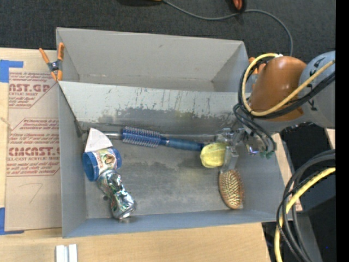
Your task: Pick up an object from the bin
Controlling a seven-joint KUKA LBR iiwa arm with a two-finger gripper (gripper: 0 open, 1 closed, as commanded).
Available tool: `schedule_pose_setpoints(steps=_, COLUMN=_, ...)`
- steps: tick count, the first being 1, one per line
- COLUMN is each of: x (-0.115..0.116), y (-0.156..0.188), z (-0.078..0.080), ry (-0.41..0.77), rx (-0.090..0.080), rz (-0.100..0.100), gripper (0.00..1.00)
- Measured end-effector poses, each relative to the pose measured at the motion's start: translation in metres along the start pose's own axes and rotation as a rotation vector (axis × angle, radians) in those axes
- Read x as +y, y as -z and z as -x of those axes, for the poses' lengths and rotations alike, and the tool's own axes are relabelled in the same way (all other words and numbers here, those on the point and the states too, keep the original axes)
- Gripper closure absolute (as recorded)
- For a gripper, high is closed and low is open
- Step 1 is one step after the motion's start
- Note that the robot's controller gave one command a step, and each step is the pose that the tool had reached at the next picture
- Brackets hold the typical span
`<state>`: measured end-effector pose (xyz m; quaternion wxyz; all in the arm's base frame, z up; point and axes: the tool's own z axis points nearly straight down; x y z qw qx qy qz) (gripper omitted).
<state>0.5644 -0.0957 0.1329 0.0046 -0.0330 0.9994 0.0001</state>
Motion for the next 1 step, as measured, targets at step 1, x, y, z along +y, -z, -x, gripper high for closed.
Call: schedule_pose_setpoints(steps=1, x=0.0004, y=0.0199, z=-0.0001, ry=0.000, rx=0.001, rz=0.000, gripper=1.00)
